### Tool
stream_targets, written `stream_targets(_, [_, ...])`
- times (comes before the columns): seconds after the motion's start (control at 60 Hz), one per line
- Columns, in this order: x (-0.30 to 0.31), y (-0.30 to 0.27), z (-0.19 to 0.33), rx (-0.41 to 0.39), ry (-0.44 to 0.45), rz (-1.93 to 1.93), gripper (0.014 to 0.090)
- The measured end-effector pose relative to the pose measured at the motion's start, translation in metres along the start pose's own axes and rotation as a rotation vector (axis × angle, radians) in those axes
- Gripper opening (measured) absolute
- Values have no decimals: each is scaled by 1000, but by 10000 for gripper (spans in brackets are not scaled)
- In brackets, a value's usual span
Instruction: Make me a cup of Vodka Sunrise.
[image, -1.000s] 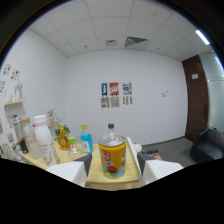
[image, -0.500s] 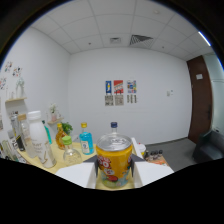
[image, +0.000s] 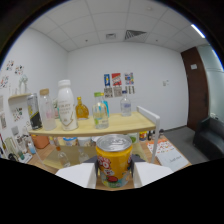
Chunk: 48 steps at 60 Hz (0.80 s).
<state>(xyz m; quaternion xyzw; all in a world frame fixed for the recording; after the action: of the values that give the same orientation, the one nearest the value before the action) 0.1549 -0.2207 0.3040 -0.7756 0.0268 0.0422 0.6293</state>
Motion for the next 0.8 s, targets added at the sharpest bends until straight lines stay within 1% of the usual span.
stream_targets(0.05, [-4, 37, 2, -54, 9, 27, 510])
stream_targets(0.117, [-10, 75, 6, -105, 23, 53, 511])
stream_targets(0.267, [-16, 121, 17, -163, 61, -47, 512])
stream_targets(0.367, [-14, 126, 23, -167, 97, -205, 510])
stream_targets(0.483, [-11, 120, 26, -161, 144, -485, 510])
stream_targets(0.583, [-12, 116, 28, -164, 164, -768, 509])
stream_targets(0.8, [-24, 103, 33, -130, 180, -1382, 508])
